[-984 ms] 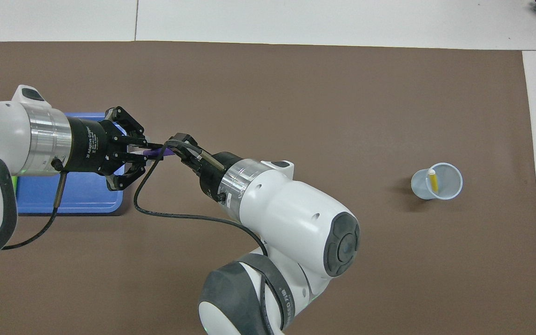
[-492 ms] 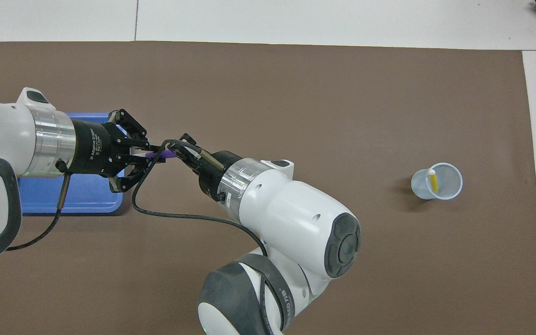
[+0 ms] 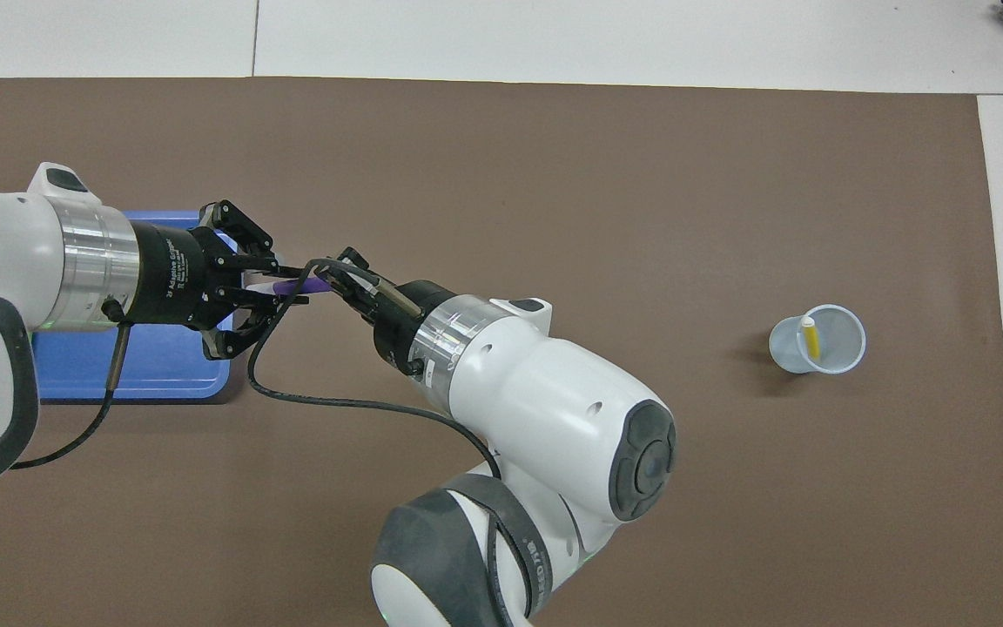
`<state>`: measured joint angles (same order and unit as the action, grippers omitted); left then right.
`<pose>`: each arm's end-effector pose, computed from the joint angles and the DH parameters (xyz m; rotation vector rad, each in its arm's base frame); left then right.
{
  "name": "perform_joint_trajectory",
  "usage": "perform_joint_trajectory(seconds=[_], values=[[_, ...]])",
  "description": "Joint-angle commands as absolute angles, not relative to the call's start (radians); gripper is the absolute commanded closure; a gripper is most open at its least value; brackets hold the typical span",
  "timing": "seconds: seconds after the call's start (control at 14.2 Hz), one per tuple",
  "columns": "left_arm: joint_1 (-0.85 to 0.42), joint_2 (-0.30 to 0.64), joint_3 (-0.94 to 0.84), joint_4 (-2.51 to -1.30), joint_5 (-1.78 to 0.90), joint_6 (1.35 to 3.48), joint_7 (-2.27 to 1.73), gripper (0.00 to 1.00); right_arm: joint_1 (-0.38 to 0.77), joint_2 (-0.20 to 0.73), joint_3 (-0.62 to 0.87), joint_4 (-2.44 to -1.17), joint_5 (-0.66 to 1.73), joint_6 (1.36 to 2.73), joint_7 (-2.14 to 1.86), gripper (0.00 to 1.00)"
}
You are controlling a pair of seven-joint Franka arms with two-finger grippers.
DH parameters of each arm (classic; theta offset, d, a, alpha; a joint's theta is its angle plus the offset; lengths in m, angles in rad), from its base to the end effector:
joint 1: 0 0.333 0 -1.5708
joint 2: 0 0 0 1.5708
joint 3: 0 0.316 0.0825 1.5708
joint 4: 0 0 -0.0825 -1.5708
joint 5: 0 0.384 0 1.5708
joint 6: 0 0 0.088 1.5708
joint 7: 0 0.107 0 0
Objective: Transfer and insert pens with both arms
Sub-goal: 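Open the left gripper while the right gripper pulls the pen away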
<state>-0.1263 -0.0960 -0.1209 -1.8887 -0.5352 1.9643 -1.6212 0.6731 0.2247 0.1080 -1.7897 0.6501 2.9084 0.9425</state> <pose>0.5263 -0.1695 0.5691 1.9245 1.8658 -0.4133 0.5033 0.4382 0.5227 -2.0510 0.7975 -0.2609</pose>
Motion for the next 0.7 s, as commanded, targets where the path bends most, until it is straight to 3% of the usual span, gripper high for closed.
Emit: perform_joint_trajectory(seconds=[0.0,0.28,0.63], values=[[-0.137,-0.127,-0.109,-1.914,-0.546,1.977,-1.631,0.00,0.657,0.233,0.112,-1.790,0.670,2.931,0.916,1.00],[-0.133,-0.138,-0.109,-1.924,-0.545,1.979,-1.623,0.00,0.595,0.222,0.107,-1.799,0.660,2.808,0.781,1.00],[-0.039,-0.254,-0.097,-2.127,-0.546,1.965,-1.003,0.00,0.441,0.152,0.100,-1.913,0.637,2.524,0.442,1.00]])
